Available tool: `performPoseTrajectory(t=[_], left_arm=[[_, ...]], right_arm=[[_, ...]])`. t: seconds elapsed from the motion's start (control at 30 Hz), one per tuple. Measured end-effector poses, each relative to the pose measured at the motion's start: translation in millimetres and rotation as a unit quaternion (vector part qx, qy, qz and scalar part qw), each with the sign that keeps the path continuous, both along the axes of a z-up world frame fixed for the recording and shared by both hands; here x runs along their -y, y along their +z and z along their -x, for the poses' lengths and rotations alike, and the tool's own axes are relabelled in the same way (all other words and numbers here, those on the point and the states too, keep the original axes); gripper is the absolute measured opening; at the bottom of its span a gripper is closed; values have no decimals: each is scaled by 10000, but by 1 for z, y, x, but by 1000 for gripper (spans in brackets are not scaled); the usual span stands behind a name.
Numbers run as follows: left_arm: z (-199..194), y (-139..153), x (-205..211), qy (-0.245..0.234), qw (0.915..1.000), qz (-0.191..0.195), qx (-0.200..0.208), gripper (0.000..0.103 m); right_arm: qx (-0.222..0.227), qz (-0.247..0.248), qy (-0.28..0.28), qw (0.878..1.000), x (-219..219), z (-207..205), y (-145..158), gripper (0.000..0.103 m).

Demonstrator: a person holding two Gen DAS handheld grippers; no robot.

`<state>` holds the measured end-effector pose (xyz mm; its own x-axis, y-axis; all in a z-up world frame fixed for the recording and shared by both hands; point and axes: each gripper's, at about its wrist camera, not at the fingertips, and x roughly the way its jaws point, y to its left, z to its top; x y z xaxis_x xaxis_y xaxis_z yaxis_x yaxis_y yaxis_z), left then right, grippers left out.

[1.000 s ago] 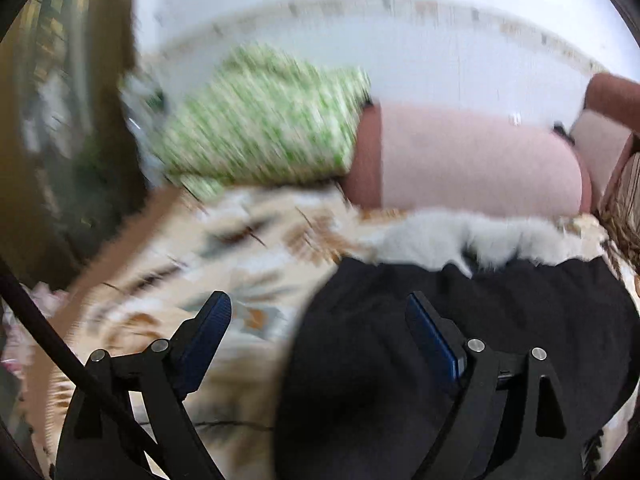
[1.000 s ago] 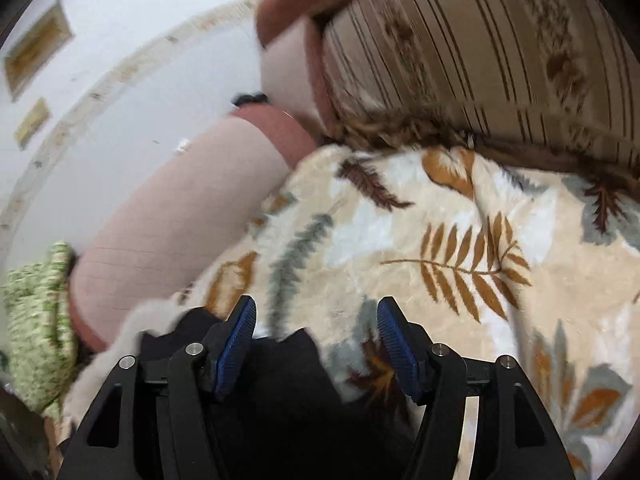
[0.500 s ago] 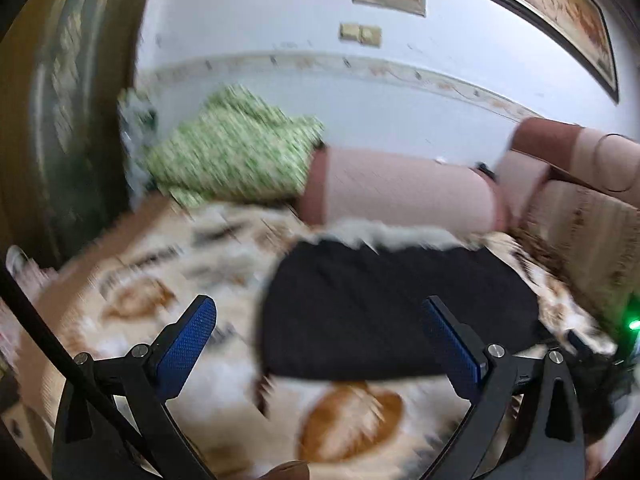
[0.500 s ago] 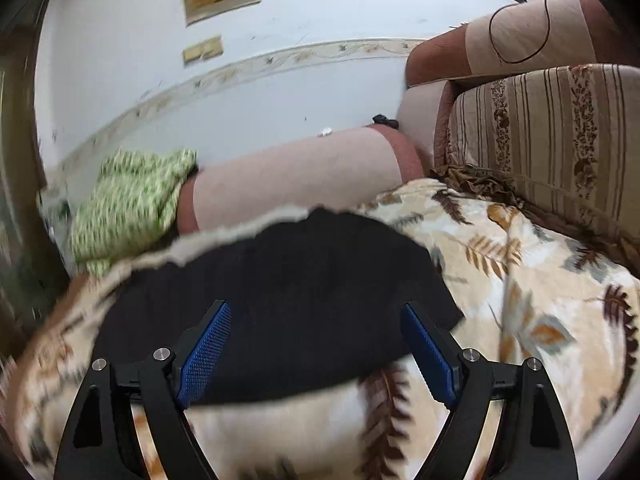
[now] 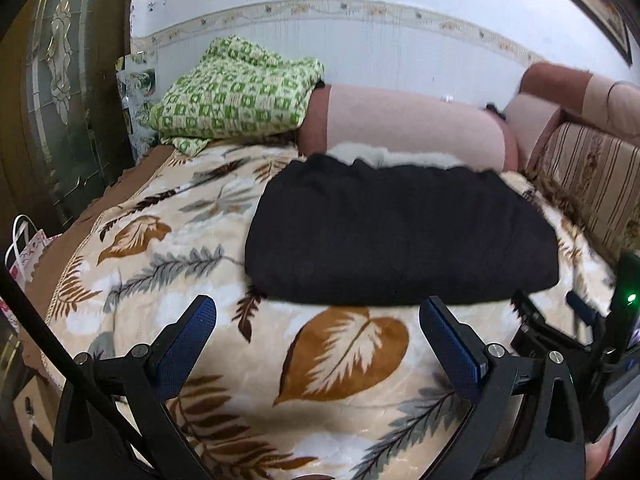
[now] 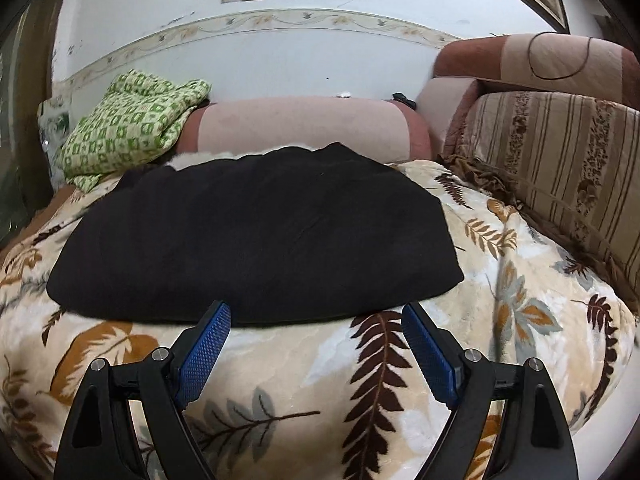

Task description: Fold large clothes

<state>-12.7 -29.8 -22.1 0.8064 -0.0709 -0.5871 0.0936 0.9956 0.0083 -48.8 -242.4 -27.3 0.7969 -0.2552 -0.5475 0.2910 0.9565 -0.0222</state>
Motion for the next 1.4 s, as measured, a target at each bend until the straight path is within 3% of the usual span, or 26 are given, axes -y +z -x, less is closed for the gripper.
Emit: performPoseTrajectory(t=[0.3,1.4], left_arm=[[-4,-14,7,216,9987,-380,-257,101],[-9,-43,15,16,9968,-484,-643,101]], right_arm=[[-29,78,-13,10000,-1,-2,-3,90],[-169,340,156,9992,-20,-5,-10,92]])
